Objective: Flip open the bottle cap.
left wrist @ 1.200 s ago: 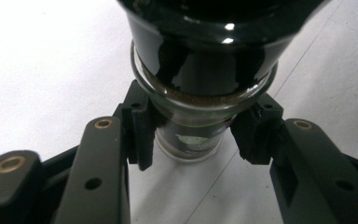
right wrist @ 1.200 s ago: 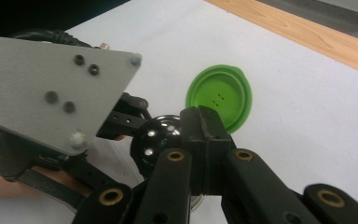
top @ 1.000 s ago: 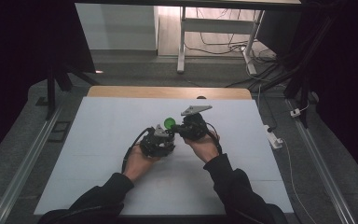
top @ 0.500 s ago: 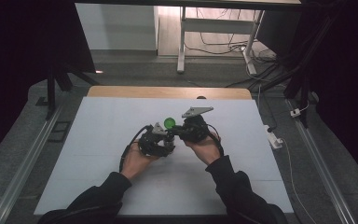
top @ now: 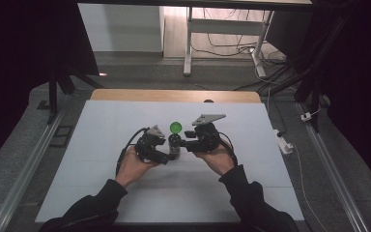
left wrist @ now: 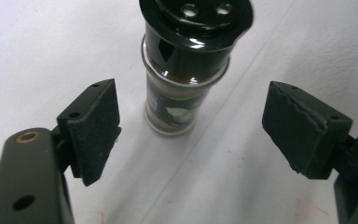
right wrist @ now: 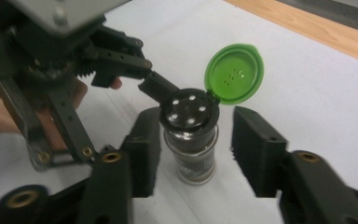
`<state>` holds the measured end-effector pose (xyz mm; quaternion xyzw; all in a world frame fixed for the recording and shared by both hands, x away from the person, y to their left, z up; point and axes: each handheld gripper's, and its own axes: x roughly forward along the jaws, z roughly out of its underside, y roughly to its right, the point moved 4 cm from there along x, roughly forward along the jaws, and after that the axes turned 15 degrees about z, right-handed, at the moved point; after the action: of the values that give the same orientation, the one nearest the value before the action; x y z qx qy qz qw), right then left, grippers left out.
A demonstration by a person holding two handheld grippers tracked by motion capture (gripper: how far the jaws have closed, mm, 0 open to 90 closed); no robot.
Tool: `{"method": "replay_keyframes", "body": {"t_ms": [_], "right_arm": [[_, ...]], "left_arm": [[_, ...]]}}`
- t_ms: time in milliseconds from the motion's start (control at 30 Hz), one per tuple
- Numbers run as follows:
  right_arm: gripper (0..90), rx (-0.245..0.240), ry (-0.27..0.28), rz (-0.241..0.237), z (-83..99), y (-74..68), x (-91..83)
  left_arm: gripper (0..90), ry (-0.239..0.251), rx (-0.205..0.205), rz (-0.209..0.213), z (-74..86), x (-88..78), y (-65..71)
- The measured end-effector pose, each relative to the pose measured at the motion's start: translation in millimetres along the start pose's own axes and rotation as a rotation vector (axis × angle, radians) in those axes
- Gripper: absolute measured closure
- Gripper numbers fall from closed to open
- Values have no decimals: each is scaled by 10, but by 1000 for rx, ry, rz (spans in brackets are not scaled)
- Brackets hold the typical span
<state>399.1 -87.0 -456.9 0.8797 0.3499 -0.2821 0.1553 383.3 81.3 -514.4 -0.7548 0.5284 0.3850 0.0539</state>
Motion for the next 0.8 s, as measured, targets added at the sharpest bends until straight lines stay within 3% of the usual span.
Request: {"method": "replay_keyframes", "body": {"t_ms": [200,533,800], "right_arm": [[335,26,0,-16,43,-17,-70],[120,32,-37,-21,167,-55,-195],[46,29,-23,-21,253,-50,-345]], "left_arm": [[134,-3,-20,39,32,-109,45],[33,-2,-28,33,159,-297,111],[4,9,-28,42,340,-498,220]]}}
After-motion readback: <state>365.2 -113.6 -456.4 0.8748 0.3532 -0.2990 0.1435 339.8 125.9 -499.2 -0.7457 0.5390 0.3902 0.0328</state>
